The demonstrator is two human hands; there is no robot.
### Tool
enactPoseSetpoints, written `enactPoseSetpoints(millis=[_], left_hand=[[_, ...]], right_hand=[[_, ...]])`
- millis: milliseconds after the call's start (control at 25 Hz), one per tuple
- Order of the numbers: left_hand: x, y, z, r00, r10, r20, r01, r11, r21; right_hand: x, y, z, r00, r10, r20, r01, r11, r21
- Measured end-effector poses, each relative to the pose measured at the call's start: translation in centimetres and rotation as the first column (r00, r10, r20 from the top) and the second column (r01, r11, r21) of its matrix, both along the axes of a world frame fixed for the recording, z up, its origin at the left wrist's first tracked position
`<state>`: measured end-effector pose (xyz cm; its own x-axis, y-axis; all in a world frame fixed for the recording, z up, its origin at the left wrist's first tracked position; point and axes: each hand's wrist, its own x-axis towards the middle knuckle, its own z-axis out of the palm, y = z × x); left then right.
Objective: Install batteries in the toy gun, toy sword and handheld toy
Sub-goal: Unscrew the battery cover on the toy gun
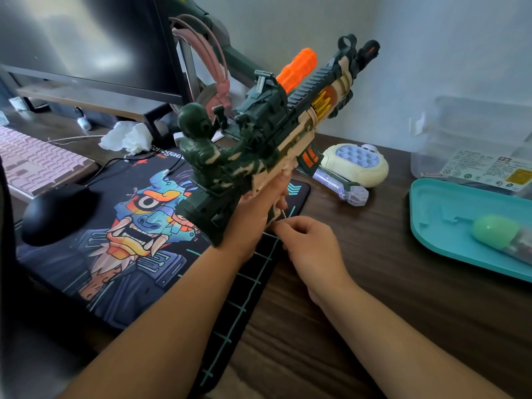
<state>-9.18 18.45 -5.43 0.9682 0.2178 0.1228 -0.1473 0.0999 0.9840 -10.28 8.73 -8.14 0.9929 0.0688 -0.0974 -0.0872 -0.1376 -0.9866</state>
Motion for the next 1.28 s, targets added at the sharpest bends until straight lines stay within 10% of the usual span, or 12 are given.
enactPoseSetpoints(millis=[280,960,1280], left_hand=[[0.7,1.4,-0.1,0.997,0.082,0.017,-0.079,0.988,-0.130],[1.0,1.5,-0.4,0.999,-0.042,-0.032,0.023,0.897,-0.441],[1.8,-4.9,1.8,0.974,-0.221,-0.045,0.136,0.734,-0.666]], right_hand=[[1.4,-1.0,-1.8,0.905,0.106,0.412,0.156,0.817,-0.555],[3.8,-6.4,-2.9,0.868,0.234,0.438,0.218,0.614,-0.759],[-0.6,-8.1,1.9,0.902,0.054,0.429,0.159,0.881,-0.445]])
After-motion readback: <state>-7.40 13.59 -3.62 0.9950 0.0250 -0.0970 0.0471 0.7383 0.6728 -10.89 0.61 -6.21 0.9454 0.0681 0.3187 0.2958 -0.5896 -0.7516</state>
